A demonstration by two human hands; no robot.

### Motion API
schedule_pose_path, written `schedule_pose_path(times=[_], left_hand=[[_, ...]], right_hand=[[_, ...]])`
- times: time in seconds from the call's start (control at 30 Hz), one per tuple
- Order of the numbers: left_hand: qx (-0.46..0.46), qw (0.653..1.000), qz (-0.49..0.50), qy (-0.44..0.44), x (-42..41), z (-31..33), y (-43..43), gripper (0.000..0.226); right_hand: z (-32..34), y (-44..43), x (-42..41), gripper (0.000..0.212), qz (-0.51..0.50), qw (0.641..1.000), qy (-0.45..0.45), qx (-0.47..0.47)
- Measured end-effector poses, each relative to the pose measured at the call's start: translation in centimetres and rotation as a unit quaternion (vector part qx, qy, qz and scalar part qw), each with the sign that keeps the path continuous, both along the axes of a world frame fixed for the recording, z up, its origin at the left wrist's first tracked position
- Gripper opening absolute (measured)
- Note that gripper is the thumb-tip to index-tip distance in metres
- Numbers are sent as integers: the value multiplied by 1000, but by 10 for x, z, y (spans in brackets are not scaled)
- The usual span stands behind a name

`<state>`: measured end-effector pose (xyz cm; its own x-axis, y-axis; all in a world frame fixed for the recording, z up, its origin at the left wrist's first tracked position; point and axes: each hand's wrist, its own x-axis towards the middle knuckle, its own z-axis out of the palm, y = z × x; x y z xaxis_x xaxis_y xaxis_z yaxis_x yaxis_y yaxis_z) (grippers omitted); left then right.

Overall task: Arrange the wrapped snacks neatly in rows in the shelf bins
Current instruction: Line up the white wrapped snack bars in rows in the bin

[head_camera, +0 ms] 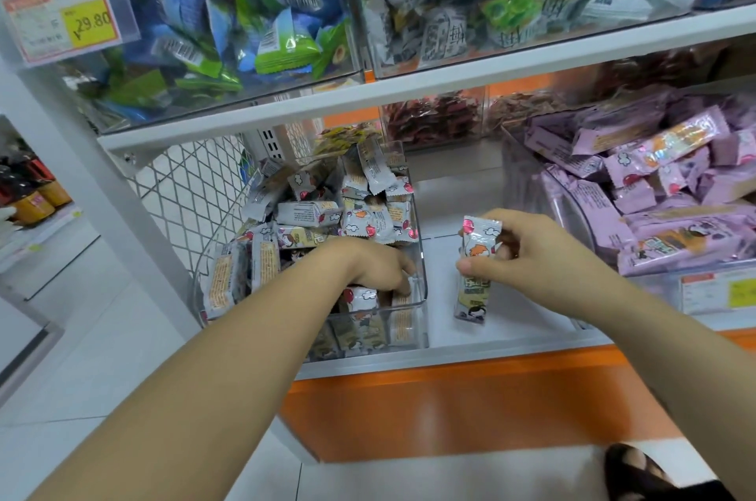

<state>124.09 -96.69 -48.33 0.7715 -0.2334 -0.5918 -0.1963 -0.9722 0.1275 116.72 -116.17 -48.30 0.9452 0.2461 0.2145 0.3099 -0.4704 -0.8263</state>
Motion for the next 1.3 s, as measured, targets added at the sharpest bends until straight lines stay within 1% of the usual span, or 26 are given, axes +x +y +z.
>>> schedule_pose_path(times=[0.07, 0.13, 0.27, 0.33, 0.4, 0.5, 0.57, 0.7, 0.8, 0.87, 0.97, 1.03, 1.13, 1.2, 1.23, 1.3], left_hand=[[-26, 1000, 4, -8, -1, 0, 2, 38], [-45, 999, 2, -13, -4, 3, 4, 37], [-43, 998, -15, -40, -9, 9, 6, 46], [-44, 997, -24, -55, -12, 13, 5, 47], [-56, 996, -27, -66, -16, 17, 5, 43], [-100, 993, -19, -64, -21, 23, 8, 32], [-121, 990, -27, -72, -26, 25, 12, 29], [-99, 983, -88, -126, -39, 22, 17, 36], [-122, 974, -85, -170, -49, 24, 23, 35], [-150, 962, -80, -216, -56, 30, 32, 34], [-220, 935, -61, -272, -70, 43, 43, 35], [-293, 913, -32, -281, -80, 50, 48, 33], [-398, 873, 23, -282, -92, 53, 54, 27], [-455, 846, 43, -273, -99, 49, 56, 29], [-469, 837, 39, -280, -102, 46, 57, 29], [-456, 826, 10, -331, -106, 39, 56, 23]], right_hand=[[0, 0, 0, 21, 2, 1000, 1, -1], [0, 0, 0, 21, 3, 1000, 3, -2], [0, 2, -1, 24, 8, 1000, 6, -2], [2, 2, -2, 21, 7, 1000, 3, -4], [3, 1, -3, 20, 8, 1000, 0, -5], [4, 2, -3, 20, 7, 1000, -2, 0], [3, 3, -3, 19, 7, 1000, -4, 3], [3, 6, -3, 21, 5, 1000, -7, 12], [3, 7, -5, 21, -4, 1000, -12, 23], [3, 7, -5, 19, -11, 999, -18, 29], [5, 7, -6, 16, -19, 998, -33, 58], [5, 8, -6, 15, -16, 995, -32, 92], [7, 13, -8, 16, 6, 985, 14, 171], [7, 16, -8, 14, 17, 981, 36, 187], [7, 17, -8, 14, 21, 981, 47, 189], [7, 20, -9, 16, 27, 977, 75, 198]])
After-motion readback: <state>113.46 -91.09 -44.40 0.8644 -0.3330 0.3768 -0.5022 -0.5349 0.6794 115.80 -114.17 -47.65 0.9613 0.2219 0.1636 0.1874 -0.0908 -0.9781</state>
